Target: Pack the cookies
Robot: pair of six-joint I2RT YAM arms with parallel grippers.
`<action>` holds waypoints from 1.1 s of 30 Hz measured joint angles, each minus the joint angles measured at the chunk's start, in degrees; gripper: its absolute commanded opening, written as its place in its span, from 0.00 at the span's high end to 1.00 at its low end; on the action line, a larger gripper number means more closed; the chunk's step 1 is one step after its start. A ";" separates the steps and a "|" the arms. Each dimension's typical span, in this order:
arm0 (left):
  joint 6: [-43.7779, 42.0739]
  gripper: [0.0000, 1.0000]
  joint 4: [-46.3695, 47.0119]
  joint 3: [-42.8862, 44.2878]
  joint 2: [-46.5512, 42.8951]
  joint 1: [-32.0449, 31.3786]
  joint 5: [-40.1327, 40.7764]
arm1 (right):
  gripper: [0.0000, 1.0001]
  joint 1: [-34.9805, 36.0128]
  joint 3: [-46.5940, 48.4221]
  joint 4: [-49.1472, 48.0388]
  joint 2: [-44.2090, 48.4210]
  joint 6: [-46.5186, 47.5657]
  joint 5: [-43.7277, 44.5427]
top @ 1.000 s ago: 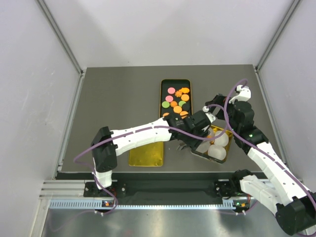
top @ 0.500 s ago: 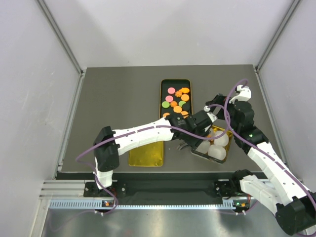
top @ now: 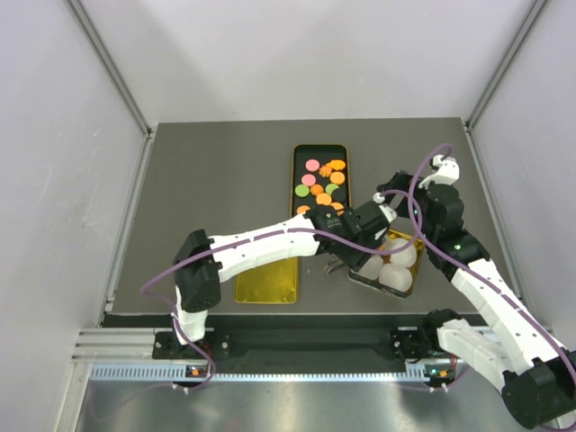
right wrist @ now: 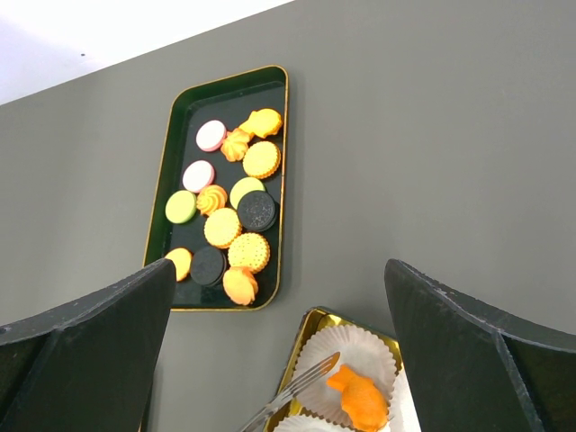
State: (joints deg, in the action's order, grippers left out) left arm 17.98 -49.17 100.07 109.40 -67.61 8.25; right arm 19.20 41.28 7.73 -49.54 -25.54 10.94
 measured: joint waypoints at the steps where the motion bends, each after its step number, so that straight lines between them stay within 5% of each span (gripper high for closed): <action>1: -0.02 0.48 0.00 0.00 0.00 0.02 0.02 | 0.00 0.00 0.00 0.00 0.00 0.00 0.00; 33: -0.37 0.48 -0.57 -1.92 -0.31 0.13 0.37 | 0.00 -0.22 -0.04 0.11 -0.02 -0.02 0.13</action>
State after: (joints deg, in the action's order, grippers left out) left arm 17.61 -49.74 98.15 109.10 -67.48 8.62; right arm 18.98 41.23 7.84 -49.56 -25.56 11.07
